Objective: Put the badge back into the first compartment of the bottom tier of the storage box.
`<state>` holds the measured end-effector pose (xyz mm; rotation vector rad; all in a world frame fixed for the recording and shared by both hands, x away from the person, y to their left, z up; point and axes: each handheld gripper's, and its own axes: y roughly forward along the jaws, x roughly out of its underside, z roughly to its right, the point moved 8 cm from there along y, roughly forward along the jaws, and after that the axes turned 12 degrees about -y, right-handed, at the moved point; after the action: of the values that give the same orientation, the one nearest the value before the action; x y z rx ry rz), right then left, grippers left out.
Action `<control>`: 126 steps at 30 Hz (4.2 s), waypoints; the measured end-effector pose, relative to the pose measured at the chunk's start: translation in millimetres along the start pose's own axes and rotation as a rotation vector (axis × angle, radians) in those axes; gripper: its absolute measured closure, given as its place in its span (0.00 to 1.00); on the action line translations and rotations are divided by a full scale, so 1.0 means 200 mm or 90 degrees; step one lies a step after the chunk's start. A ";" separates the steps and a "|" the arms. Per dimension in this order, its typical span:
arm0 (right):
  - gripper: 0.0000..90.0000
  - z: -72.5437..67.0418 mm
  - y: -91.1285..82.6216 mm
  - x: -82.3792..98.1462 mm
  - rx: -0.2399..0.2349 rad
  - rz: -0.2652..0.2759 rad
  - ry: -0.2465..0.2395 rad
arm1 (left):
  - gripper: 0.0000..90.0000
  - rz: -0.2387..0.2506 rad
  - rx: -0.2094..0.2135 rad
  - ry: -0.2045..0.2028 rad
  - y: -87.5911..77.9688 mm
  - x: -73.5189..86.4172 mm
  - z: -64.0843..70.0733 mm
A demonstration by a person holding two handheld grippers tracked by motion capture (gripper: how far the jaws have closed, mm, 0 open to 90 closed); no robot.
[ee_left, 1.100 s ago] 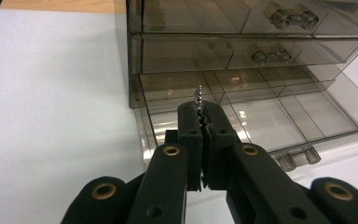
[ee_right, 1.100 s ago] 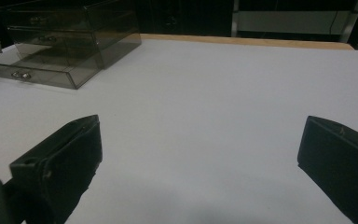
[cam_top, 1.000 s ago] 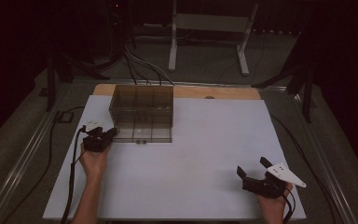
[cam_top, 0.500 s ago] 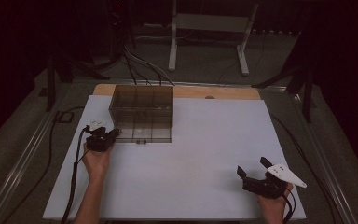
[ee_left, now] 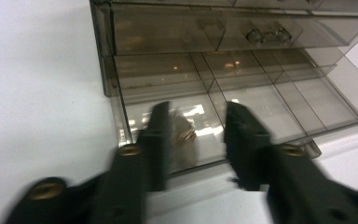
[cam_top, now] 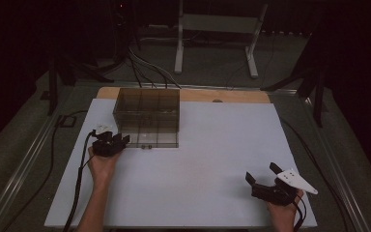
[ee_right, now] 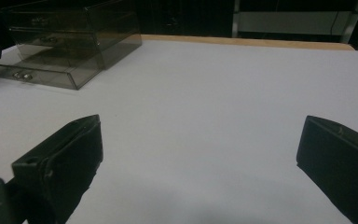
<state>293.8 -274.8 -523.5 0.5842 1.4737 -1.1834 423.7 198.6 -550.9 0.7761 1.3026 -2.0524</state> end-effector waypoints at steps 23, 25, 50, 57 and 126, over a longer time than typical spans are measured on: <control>0.01 0.00 0.00 0.00 0.000 0.000 0.001 | 0.19 0.059 0.010 -0.003 -0.13 -0.07 0.03; 0.01 0.00 0.00 0.00 0.000 -0.001 0.000 | 0.18 0.063 0.013 -0.003 -0.15 -0.07 0.03; 0.01 0.00 0.00 0.00 0.000 -0.002 -0.002 | 0.07 0.078 0.040 0.025 -0.31 -0.06 0.03; 0.01 0.00 0.00 0.00 0.001 -0.001 -0.001 | 0.01 0.092 0.046 0.032 -0.34 -0.05 0.02; 0.01 -0.05 0.01 -0.01 -0.021 0.000 -0.013 | 0.01 0.174 0.038 0.065 -0.66 0.29 -0.13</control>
<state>291.2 -266.1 -523.8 0.5483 1.4740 -1.1591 293.3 260.5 -525.5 1.0369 1.1226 -1.8600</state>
